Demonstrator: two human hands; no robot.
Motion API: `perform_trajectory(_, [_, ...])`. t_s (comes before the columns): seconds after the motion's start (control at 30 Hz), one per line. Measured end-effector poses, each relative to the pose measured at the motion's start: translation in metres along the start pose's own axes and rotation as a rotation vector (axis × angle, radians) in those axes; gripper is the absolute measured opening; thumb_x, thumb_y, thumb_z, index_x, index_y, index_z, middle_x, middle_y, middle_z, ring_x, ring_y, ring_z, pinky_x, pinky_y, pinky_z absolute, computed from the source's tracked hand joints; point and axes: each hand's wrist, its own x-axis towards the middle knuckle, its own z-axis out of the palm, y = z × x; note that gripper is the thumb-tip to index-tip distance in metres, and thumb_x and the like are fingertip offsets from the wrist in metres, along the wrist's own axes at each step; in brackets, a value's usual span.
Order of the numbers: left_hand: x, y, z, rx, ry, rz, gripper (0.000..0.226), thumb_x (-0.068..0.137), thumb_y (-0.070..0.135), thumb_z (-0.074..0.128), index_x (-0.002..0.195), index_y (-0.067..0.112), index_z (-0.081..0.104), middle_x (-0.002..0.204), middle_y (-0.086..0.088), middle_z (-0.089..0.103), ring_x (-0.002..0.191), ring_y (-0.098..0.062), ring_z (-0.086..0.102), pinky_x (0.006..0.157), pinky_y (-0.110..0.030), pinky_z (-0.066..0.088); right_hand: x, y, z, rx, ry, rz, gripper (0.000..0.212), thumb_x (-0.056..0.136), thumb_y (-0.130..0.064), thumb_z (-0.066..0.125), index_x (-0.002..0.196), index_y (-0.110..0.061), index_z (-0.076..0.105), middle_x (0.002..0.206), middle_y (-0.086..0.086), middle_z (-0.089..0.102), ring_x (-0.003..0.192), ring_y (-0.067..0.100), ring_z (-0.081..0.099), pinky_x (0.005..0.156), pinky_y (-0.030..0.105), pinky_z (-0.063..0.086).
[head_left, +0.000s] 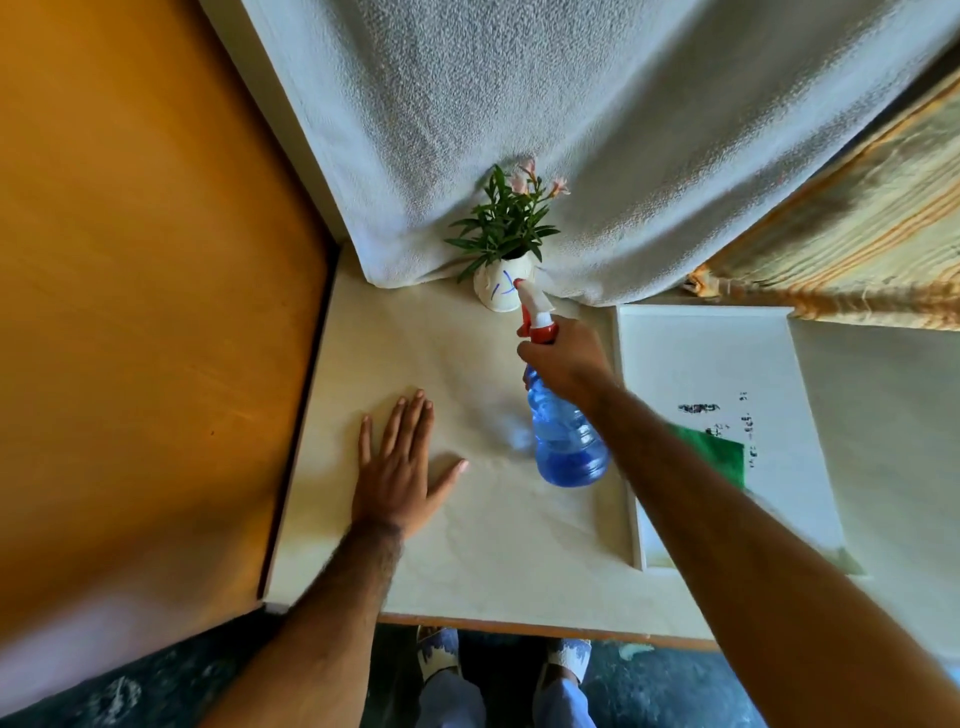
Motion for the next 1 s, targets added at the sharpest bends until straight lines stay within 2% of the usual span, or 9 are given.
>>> perform_trajectory(0.1, [0.0, 0.0, -0.001, -0.004, 0.003, -0.001, 0.092, 0.098, 0.077, 0.029, 0.165, 0.013, 0.029, 0.174, -0.006, 0.028, 0.159, -0.025, 0.032, 0.128, -0.065, 0.02, 0.005, -0.002, 0.006, -0.05, 0.026, 0.01, 0.018, 0.079, -0.031, 0.07, 0.086, -0.016, 0.075, 0.063, -0.001, 0.073, 0.069, 0.019, 0.074, 0.076, 0.038, 0.064])
perform_trajectory(0.23, [0.0, 0.0, -0.002, 0.008, -0.035, -0.009, 0.094, 0.097, 0.079, 0.023, 0.166, 0.015, 0.023, 0.176, -0.005, 0.024, 0.161, -0.025, 0.027, 0.129, -0.065, 0.018, 0.008, -0.003, 0.009, -0.049, 0.024, 0.035, 0.034, 0.083, -0.048, 0.073, 0.068, -0.017, 0.066, 0.065, 0.006, 0.076, 0.072, 0.025, 0.076, 0.079, 0.046, 0.064])
perform_trajectory(0.4, [0.001, 0.0, -0.003, 0.019, -0.064, -0.013, 0.095, 0.097, 0.08, 0.018, 0.167, 0.015, 0.019, 0.176, -0.005, 0.02, 0.162, -0.025, 0.022, 0.129, -0.065, 0.019, 0.009, 0.0, 0.007, 0.018, 0.064, 0.049, 0.038, 0.08, -0.051, 0.076, 0.072, -0.015, 0.068, 0.065, 0.008, 0.076, 0.069, 0.027, 0.077, 0.077, 0.048, 0.065])
perform_trajectory(0.5, [0.001, 0.0, -0.004, 0.011, -0.063, -0.013, 0.095, 0.097, 0.08, 0.019, 0.167, 0.015, 0.022, 0.176, -0.005, 0.021, 0.162, -0.025, 0.023, 0.129, -0.065, 0.019, 0.009, 0.002, 0.007, 0.02, 0.075, 0.049, 0.035, 0.079, -0.05, 0.076, 0.066, -0.019, 0.066, 0.054, 0.0, 0.073, 0.058, 0.017, 0.075, 0.071, 0.04, 0.066])
perform_trajectory(0.57, [0.001, 0.0, -0.005, 0.014, -0.066, -0.015, 0.095, 0.097, 0.079, 0.021, 0.167, 0.015, 0.022, 0.176, -0.005, 0.022, 0.162, -0.025, 0.023, 0.129, -0.065, 0.019, 0.008, 0.001, 0.007, 0.009, 0.077, 0.036, 0.033, 0.079, -0.049, 0.076, 0.067, -0.02, 0.066, 0.053, -0.002, 0.072, 0.057, 0.015, 0.075, 0.067, 0.033, 0.063])
perform_trajectory(0.67, [0.0, 0.0, -0.005, 0.01, -0.057, -0.019, 0.095, 0.096, 0.078, 0.029, 0.166, 0.015, 0.023, 0.176, -0.005, 0.023, 0.161, -0.025, 0.025, 0.129, -0.065, 0.02, 0.004, 0.002, 0.005, -0.025, 0.11, 0.0, 0.019, 0.082, -0.038, 0.073, 0.074, -0.021, 0.067, 0.066, -0.003, 0.071, 0.072, 0.019, 0.073, 0.065, 0.029, 0.055])
perform_trajectory(0.73, [0.0, -0.001, -0.005, 0.007, -0.048, -0.016, 0.094, 0.097, 0.078, 0.029, 0.166, 0.015, 0.024, 0.175, -0.005, 0.024, 0.161, -0.025, 0.026, 0.128, -0.065, 0.021, -0.002, 0.0, -0.002, 0.017, 0.148, -0.029, 0.009, 0.08, -0.029, 0.069, 0.081, -0.02, 0.071, 0.067, -0.004, 0.072, 0.067, 0.01, 0.07, 0.062, 0.027, 0.051])
perform_trajectory(0.83, [0.0, -0.003, -0.003, 0.007, -0.049, -0.01, 0.095, 0.097, 0.079, 0.025, 0.167, 0.015, 0.021, 0.176, -0.004, 0.022, 0.161, -0.025, 0.025, 0.129, -0.064, 0.017, -0.012, -0.006, -0.024, 0.117, 0.227, -0.089, 0.017, 0.071, -0.028, 0.063, 0.075, -0.013, 0.071, 0.049, -0.007, 0.067, 0.048, -0.003, 0.062, 0.053, 0.013, 0.046])
perform_trajectory(1.0, [0.001, -0.003, -0.001, 0.011, -0.053, -0.005, 0.095, 0.097, 0.08, 0.022, 0.168, 0.016, 0.017, 0.177, -0.004, 0.019, 0.162, -0.024, 0.022, 0.13, -0.063, 0.014, -0.017, -0.011, -0.083, 0.406, 0.483, -0.224, 0.023, 0.07, -0.015, 0.066, 0.088, -0.007, 0.077, 0.054, -0.01, 0.069, 0.049, 0.004, 0.064, 0.05, 0.017, 0.051])
